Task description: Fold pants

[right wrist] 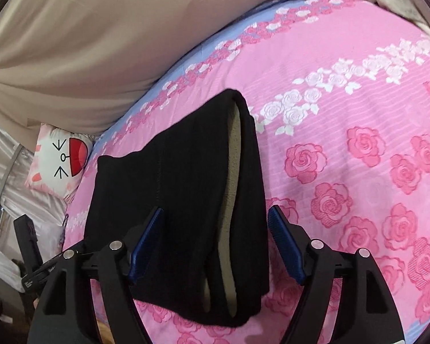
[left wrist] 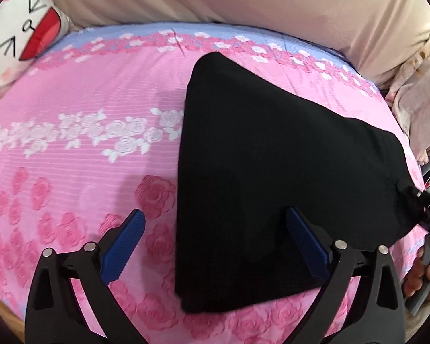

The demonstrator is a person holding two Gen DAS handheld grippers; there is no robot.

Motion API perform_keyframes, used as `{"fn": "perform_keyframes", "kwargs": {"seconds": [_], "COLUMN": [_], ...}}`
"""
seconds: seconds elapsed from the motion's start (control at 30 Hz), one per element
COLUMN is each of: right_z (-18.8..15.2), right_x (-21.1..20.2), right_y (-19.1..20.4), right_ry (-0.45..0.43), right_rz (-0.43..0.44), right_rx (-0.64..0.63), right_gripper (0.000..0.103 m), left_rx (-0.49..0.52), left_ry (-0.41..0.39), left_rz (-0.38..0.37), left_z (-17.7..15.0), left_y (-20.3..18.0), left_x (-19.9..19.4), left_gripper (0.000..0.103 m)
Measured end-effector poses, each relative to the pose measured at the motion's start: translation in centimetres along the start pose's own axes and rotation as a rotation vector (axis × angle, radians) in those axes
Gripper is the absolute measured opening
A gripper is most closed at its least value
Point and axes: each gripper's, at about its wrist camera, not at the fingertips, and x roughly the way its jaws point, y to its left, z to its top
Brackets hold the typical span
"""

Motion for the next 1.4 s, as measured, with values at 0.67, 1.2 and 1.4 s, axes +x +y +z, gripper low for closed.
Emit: {"fn": "perform_keyframes", "kwargs": {"seconds": [0.67,1.2,1.4], "right_z": [0.5,-0.9,-0.8], "right_x": [2.2,1.2,1.4], "right_y": [0.9,0.9,0.9], "right_ry": [-0.011,0.023,0.028], "right_rz": [0.107,0.155,0.158], "right_rx": [-0.079,-0.164,-0.16], "right_gripper": [0.098,0.098,0.098], "left_rx": [-0.095,-0.114,-0.116], "left_ry": [0.042,0.077,0.08], "left_rz": [-0.088,-0.058,-0.049], "left_z": [2.6,0.8,0.8], "left_y": [1.3,1.0,1.1], "left_x": [3.5,2.5,2.8], "left_gripper": [0.098,0.098,0.098]}}
